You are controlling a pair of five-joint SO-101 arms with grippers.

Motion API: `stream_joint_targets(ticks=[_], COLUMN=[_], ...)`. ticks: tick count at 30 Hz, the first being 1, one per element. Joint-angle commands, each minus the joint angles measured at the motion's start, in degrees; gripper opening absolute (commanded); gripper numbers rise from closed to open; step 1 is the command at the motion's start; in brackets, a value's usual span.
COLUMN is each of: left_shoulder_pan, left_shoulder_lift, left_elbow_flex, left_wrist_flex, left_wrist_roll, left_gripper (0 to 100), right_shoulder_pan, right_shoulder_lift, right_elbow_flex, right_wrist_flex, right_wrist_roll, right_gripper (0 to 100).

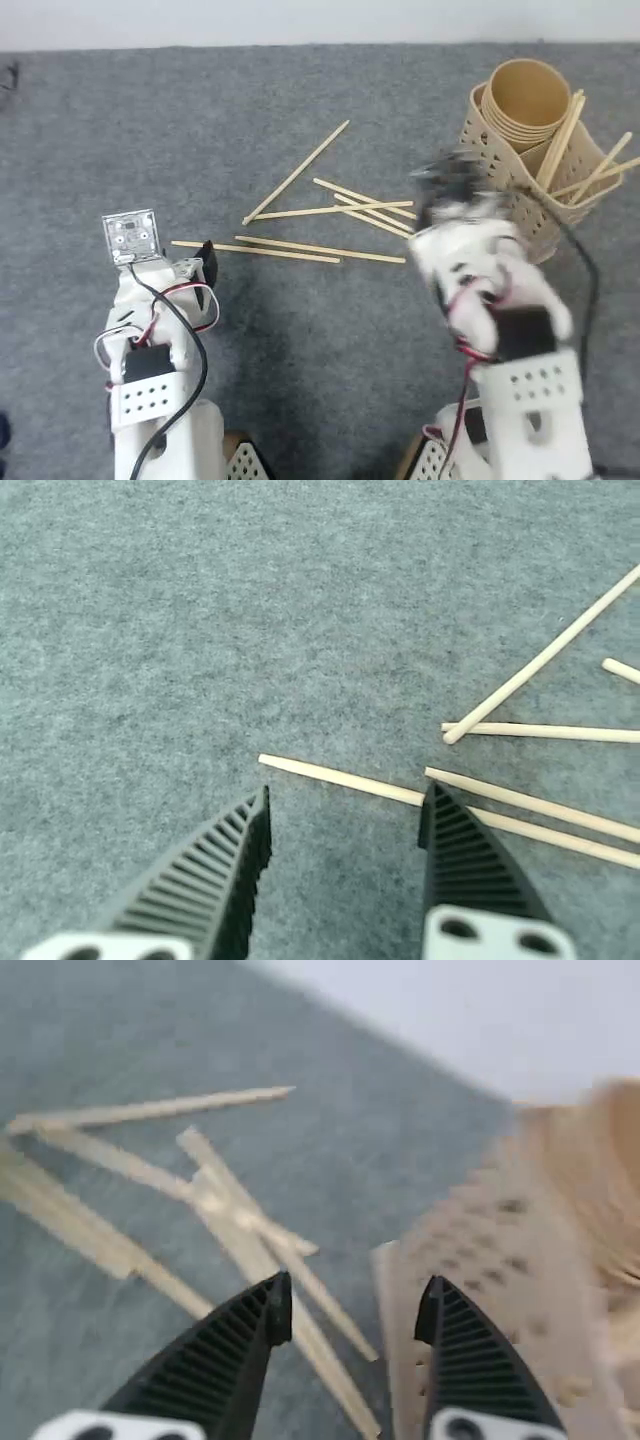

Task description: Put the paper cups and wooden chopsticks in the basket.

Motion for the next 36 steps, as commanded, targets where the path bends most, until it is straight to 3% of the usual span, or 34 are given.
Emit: stream_joint_targets(ticks=[1, 6, 12, 18, 36], left_shoulder_pan=[0.35, 0.35, 0.35, 0.35, 0.35], left_shoulder_lift=[-1.05, -1.05, -1.05, -1.05, -1.05], left_elbow_flex=[-0.48, -0.48, -0.48, -0.57, -0.31], left_wrist_flex=[-1.14, -1.14, -1.14, -1.41, -2.55], left_wrist_roll=[-0.53, -0.53, -0.53, -0.53, -0.44], left_gripper=[22, 22, 22, 22, 22], right_shoulder_pan=[-4.35, -3.03, 3.3, 4.62, 5.14], right_shoulder_lift=[7.78, 24.84, 49.71, 69.93, 82.86], right_elbow_flex=[-4.4, -13.1, -28.4, -41.76, -47.56], right_wrist_flex=[2.15, 4.62, 5.41, 13.41, 9.8], right_wrist_roll=[5.1, 13.63, 18.2, 25.76, 32.09], right_gripper=[20.5, 20.5, 20.4, 20.4, 20.3])
